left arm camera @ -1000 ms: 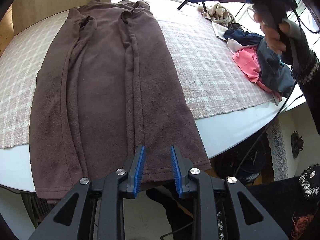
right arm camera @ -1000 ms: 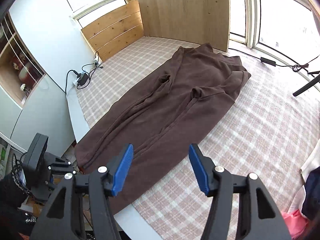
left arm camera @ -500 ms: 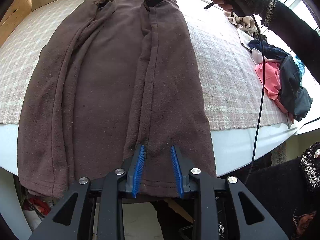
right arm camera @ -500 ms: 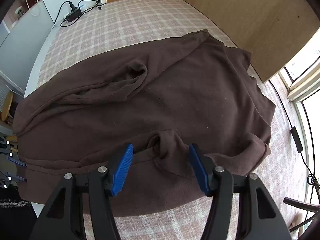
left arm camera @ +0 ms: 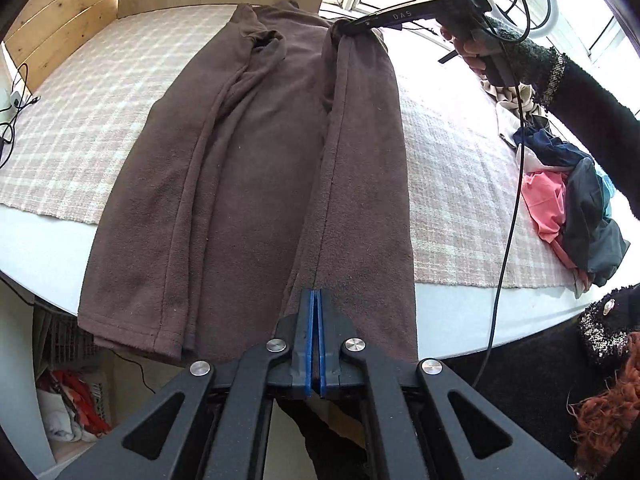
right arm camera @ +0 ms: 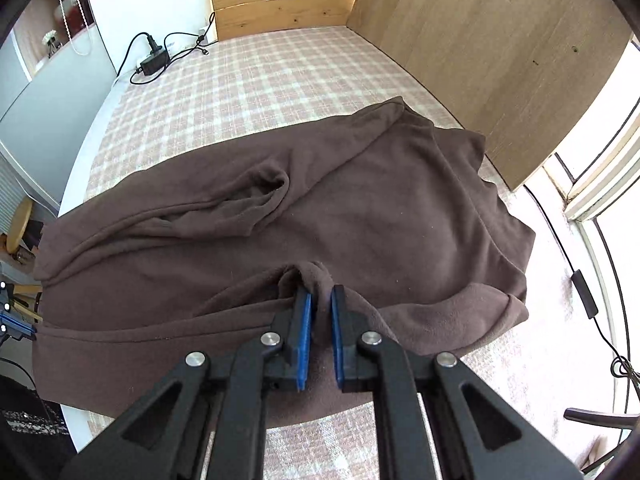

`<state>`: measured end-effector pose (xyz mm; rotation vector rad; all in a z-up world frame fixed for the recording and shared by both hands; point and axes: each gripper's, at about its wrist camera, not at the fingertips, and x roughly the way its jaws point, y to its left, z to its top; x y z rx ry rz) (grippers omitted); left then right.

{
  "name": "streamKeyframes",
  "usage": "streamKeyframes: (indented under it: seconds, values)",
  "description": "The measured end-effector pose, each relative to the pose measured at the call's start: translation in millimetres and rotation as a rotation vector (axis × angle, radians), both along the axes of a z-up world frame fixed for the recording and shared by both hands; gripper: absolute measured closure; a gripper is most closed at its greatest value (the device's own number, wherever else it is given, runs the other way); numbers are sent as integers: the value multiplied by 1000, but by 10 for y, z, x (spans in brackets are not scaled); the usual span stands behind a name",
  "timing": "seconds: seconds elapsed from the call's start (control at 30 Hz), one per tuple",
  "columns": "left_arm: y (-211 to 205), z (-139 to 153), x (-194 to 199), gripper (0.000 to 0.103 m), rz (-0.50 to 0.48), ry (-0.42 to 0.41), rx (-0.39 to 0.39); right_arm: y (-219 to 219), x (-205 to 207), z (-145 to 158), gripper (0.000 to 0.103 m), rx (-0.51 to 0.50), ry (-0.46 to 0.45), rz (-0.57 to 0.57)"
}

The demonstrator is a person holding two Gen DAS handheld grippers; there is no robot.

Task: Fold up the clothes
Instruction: 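Grasp the folded top's middle with the right gripper while the left gripper holds the hem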

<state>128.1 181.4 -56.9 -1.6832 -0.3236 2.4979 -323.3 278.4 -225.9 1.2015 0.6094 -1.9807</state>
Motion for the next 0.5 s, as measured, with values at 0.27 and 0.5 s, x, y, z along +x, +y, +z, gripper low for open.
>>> streamKeyframes:
  seconds: [0.27, 0.5]
  values:
    - [-109, -399, -124, 103, 30, -80, -75, -328, -164, -351, 95, 105, 18, -26]
    - [-231, -235, -9, 103, 57, -71, -71, 47, -190, 255, 61, -84, -19, -123]
